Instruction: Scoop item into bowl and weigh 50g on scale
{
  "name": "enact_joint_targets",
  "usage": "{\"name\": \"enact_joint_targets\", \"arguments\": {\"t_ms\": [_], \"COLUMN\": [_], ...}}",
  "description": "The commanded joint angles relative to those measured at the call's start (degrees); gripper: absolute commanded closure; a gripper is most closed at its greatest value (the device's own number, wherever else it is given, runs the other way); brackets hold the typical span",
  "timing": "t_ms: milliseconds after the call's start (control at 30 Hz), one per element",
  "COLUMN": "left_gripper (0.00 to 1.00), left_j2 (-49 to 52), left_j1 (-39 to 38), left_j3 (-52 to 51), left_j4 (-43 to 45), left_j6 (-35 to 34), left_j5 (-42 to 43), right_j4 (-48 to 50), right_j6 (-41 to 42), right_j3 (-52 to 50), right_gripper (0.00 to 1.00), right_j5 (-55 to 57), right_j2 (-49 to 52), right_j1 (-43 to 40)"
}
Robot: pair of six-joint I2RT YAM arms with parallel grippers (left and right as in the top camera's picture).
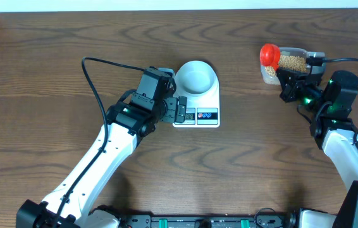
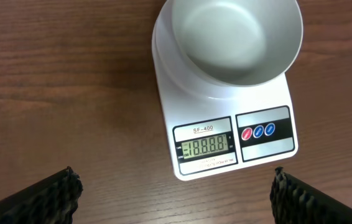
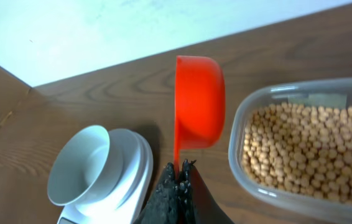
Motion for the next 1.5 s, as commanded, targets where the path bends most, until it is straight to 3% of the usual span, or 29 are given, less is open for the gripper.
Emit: {"name": "enact_joint_targets", "arguments": {"t_ms": [0,133,433,600,1467], "left_gripper": [0.01,0.01,0.01,0.01,0.00], "left_j2": [0.22,-0.31,-4.24,-6.38,-5.77], "left_j1": [0.15,0.85,9.22,12.00,11.91], "left_j3": [0.72,1.09,4.52,4.55,4.52], "left_j4": [-1.03,-2.80,-14.23,-13.86,-10.95], "left_j6": [8.98,19.80,33.14,33.59,36.92], "left_j5": [0.66,8.37,22.49,23.56,24.15], "right_j4": [1.81,3.21,3.21,3.21,3.21], "right_j6": [-0.94,-0.94,-0.96,-0.96,-0.94], "right_j3": [0.59,0.59,0.59,0.59,0.59], "right_gripper": [0.99,0.99,0.99,0.99,0.99], "right_j5": [0.09,0.07,0.09,0.09,0.09], "right_j2": [0.31,0.31,0.31,0.31,0.31], "right_j1": [0.17,0.17,1.14,1.14,1.16]}}
